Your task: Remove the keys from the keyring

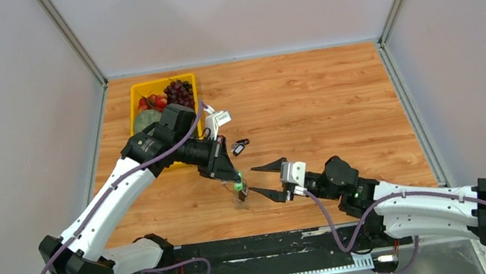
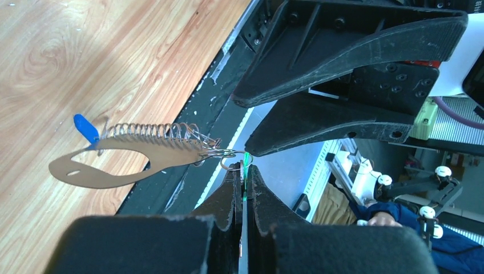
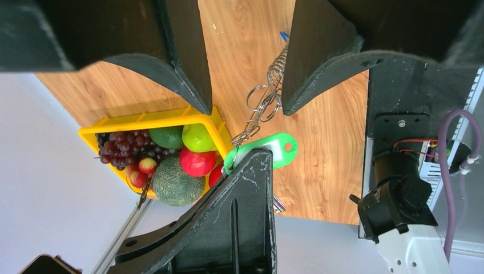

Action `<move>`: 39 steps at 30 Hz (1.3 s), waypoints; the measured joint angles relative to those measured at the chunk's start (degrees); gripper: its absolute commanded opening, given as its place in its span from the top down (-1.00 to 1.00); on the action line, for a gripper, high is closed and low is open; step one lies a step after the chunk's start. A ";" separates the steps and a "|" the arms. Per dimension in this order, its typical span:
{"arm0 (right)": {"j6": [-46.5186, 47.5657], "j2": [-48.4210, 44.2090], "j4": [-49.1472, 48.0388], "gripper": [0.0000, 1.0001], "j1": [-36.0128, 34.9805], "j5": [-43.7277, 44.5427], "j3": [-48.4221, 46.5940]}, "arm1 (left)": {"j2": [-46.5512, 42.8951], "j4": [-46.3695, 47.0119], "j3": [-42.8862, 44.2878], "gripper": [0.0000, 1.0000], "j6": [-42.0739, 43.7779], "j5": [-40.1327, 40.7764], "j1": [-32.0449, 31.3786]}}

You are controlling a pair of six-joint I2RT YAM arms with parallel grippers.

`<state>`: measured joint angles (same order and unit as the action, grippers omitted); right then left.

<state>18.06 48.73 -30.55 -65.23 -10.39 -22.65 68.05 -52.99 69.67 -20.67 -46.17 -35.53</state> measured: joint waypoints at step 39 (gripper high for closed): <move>1.11 0.59 -6.51 1.00 -0.26 2.84 0.66 | -1.07 6.19 -2.91 1.00 -4.94 -2.38 0.28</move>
<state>19.18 49.32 -37.06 -65.49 -7.55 -22.00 66.98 -46.81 66.76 -25.61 -48.56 -35.24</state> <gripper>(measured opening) 0.010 0.028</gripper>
